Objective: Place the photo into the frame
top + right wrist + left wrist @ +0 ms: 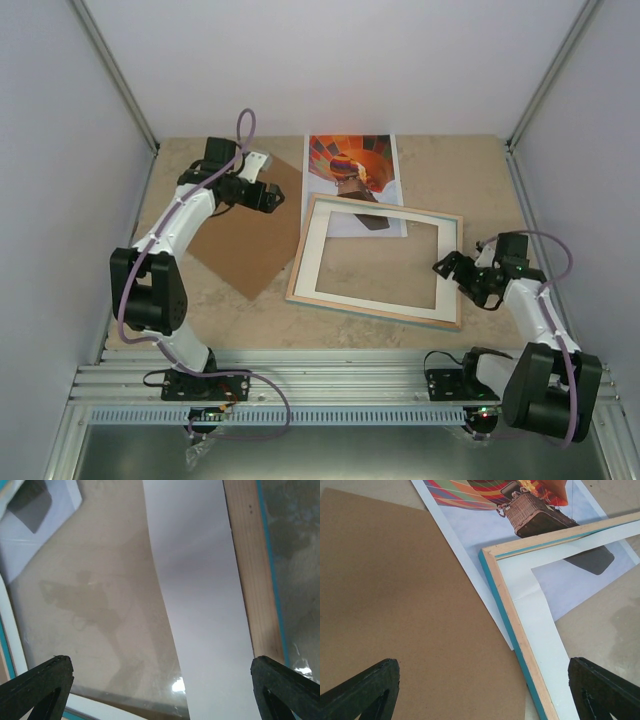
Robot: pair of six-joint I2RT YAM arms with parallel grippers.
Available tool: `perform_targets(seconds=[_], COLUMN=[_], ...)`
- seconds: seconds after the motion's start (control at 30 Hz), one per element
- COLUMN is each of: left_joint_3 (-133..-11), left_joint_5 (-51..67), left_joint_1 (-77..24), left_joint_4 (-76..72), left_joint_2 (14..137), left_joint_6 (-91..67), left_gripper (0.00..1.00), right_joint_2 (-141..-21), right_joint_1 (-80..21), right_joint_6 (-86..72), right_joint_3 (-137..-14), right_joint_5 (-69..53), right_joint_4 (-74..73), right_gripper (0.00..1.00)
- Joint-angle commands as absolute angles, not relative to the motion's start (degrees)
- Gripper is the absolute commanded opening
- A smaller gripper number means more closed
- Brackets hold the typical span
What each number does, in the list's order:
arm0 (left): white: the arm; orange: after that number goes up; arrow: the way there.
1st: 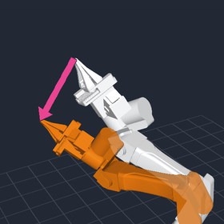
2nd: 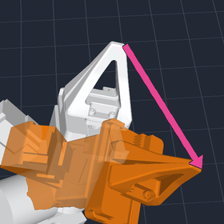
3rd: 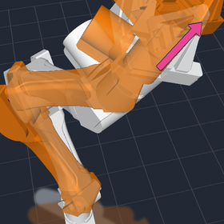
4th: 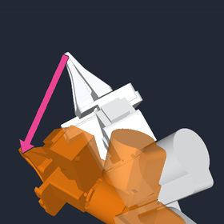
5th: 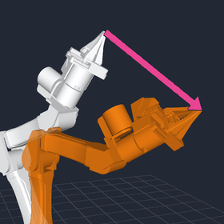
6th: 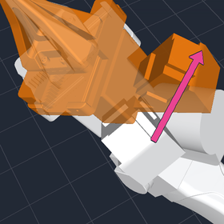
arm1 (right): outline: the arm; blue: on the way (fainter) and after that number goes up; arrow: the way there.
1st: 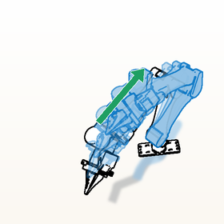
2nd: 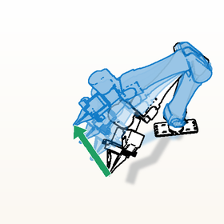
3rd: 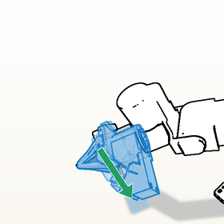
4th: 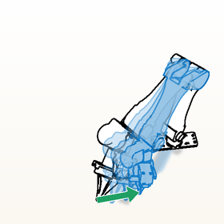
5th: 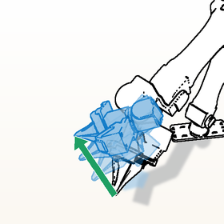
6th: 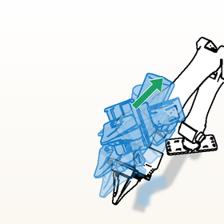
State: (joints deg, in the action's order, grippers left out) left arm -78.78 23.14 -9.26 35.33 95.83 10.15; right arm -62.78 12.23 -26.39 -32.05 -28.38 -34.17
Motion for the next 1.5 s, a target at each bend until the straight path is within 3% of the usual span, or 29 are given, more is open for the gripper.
perform_targets(seconds=[0.0,0.6,0.83,1.03,1.2,1.47], left_joint_3=[-79.7,-81.0,-83.7,-94.2,-101.8,-118.3], left_joint_5=[23.0,19.8,20.7,23.9,26.9,29.2], left_joint_1=[-9.5,-9.6,-9.6,-9.6,-9.7,-9.7], left_joint_4=[33.6,31.6,31.8,32.4,31.4,30.2], left_joint_2=[96.3,97.6,100.0,108.1,116.6,131.0], left_joint_6=[8.7,6.6,5.0,-2.7,-9.6,-18.2], left_gripper=[0.94,0.95,0.99,0.99,0.97,0.97], right_joint_2=[-62.0,-70.7,-68.8,-69.3,-78.8,-101.7], right_joint_1=[11.2,2.6,0.3,0.3,0.3,0.0], right_joint_6=[-27.7,-27.8,-23.2,-12.2,3.7,4.3], right_joint_3=[-31.3,-32.7,-39.0,-47.1,-58.8,-76.5], right_joint_5=[-24.5,-15.2,-24.9,-31.1,-38.0,-40.5], right_joint_4=[-37.8,-36.0,-33.6,-29.2,-24.9,-20.4], right_gripper=[0.98,0.98,0.98,0.98,0.98,0.98])
